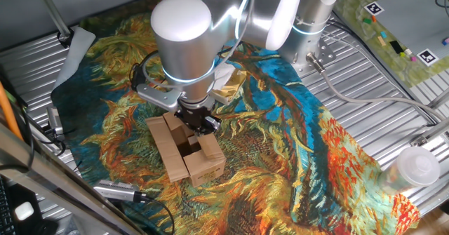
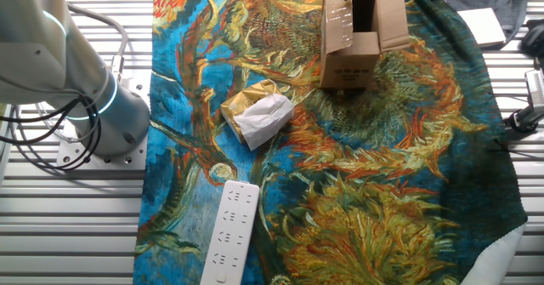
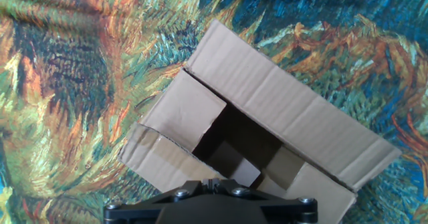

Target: Cover the box

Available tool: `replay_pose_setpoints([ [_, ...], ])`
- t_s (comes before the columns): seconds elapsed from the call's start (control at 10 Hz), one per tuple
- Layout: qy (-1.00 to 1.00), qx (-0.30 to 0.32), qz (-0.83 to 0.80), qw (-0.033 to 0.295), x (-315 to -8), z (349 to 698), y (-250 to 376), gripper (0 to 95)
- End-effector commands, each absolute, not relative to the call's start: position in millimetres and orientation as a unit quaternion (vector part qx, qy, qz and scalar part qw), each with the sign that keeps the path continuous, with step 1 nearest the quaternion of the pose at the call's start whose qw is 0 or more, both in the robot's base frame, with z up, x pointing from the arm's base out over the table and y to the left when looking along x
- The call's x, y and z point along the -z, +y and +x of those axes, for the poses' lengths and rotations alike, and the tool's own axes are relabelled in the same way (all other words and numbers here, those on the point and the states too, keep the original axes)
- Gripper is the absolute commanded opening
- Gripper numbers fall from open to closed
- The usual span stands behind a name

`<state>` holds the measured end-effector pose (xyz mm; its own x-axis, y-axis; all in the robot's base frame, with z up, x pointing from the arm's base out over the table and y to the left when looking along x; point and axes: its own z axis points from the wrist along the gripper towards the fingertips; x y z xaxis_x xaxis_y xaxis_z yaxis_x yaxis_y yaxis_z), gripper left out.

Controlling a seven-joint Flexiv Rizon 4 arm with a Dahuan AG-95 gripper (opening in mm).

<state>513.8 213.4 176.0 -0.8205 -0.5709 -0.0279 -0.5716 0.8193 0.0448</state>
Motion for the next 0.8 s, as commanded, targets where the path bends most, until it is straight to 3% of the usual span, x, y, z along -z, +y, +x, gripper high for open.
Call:
replay_pose_setpoints([
  [0.1, 0.958, -0.025, -0.286, 0.011, -175.6, 514.2, 213.8, 0.0],
  [0.8, 0.971, -0.022, -0.236, 0.025, -175.6, 514.2, 213.8, 0.0],
])
